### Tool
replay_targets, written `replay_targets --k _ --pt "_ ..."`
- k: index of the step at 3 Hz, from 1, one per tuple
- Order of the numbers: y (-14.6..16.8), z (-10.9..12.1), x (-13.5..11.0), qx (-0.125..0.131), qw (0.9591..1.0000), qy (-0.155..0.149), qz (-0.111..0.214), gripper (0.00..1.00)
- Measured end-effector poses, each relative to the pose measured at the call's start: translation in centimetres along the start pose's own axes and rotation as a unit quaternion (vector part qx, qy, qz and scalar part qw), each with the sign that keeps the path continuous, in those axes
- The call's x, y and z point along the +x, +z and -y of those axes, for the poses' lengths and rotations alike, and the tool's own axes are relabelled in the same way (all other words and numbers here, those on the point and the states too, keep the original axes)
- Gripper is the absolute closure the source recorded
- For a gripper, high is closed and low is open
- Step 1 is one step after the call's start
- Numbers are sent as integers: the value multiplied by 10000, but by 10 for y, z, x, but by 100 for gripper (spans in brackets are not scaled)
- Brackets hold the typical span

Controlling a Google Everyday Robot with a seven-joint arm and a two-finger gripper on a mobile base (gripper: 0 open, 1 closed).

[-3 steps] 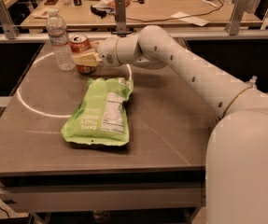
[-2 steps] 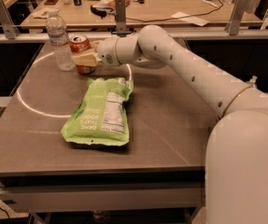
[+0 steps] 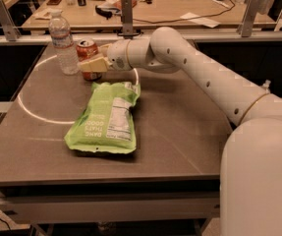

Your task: Move coke can near water bottle

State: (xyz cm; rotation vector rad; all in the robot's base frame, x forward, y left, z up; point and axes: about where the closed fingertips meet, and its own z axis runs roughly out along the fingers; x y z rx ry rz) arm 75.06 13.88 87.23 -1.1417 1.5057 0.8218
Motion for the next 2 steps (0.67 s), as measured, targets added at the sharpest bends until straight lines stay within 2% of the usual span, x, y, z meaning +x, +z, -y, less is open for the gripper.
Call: replay_targets --k 1,2 --pt "-34 30 6 245 9996 134 -33 0" --pt "-34 31 4 258 9996 127 -26 0"
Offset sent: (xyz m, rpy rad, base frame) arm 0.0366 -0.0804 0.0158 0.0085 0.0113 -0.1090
